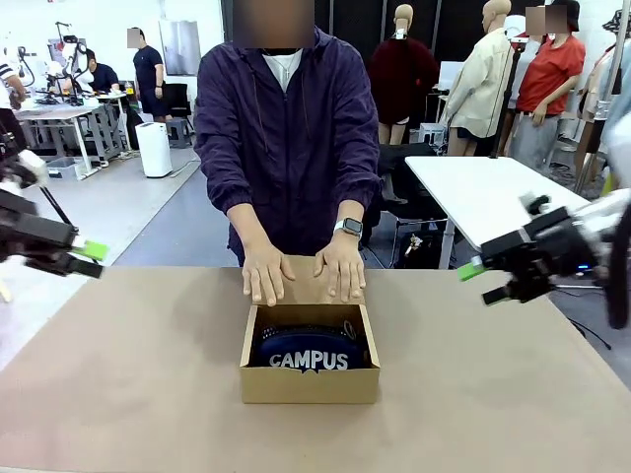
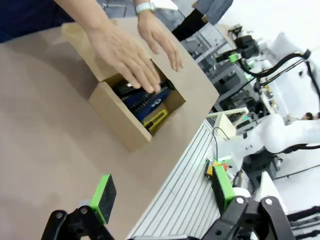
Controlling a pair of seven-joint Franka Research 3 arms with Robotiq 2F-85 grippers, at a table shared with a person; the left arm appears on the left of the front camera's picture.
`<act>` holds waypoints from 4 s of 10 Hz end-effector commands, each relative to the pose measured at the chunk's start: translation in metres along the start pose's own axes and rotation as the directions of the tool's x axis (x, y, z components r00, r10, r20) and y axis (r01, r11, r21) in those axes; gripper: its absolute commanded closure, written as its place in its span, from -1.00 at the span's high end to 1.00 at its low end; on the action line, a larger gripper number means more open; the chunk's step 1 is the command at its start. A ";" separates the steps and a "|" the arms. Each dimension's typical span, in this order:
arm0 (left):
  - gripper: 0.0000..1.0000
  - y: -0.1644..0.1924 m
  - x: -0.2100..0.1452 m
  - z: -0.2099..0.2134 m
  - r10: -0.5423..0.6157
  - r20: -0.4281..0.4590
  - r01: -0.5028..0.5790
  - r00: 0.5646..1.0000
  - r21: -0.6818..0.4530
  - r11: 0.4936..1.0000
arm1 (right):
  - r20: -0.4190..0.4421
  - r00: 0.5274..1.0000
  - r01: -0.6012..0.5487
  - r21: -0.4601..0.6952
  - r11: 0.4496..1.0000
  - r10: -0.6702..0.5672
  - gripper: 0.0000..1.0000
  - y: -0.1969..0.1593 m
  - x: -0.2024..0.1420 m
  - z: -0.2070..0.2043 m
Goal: Pack the items into the box.
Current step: Close the Mailer Box.
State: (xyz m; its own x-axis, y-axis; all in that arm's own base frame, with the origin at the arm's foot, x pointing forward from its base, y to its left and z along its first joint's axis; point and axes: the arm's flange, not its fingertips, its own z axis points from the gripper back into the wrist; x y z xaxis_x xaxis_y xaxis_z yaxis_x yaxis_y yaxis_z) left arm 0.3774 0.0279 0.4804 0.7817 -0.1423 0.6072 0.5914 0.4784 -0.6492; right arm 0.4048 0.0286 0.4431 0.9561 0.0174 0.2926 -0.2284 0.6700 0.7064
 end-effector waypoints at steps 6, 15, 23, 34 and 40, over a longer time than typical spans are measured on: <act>1.00 0.076 0.027 -0.070 0.033 -0.066 -0.036 0.997 -0.037 0.999 | -0.049 0.998 -0.039 -0.064 0.997 0.036 1.00 -0.015 0.053 -0.084; 1.00 0.251 0.118 -0.169 0.159 0.120 -0.140 0.980 -0.157 0.978 | -0.138 0.983 0.142 0.153 0.978 -0.121 1.00 -0.076 0.196 -0.202; 1.00 0.256 0.119 -0.304 0.255 0.092 -0.163 0.963 -0.556 0.815 | -0.208 0.972 0.196 0.452 0.870 -0.111 1.00 -0.090 0.193 -0.270; 1.00 0.252 0.111 -0.339 0.278 -0.142 -0.311 0.950 -0.487 0.816 | -0.222 0.971 0.200 0.542 0.816 -0.090 1.00 -0.095 0.182 -0.269; 0.20 0.246 0.117 -0.355 0.251 -0.194 -0.316 0.948 -0.492 0.811 | -0.236 0.969 0.188 0.535 0.824 -0.068 0.76 -0.097 0.174 -0.264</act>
State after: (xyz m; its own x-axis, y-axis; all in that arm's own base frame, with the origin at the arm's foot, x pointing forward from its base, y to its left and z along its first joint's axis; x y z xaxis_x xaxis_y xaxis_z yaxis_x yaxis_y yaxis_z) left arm 0.6776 -0.1757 0.2282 0.9258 -0.1497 0.3471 0.3517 0.0049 -0.9361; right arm 0.6491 0.1638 0.2539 0.9890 0.1359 0.0582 -0.0811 0.1701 0.9821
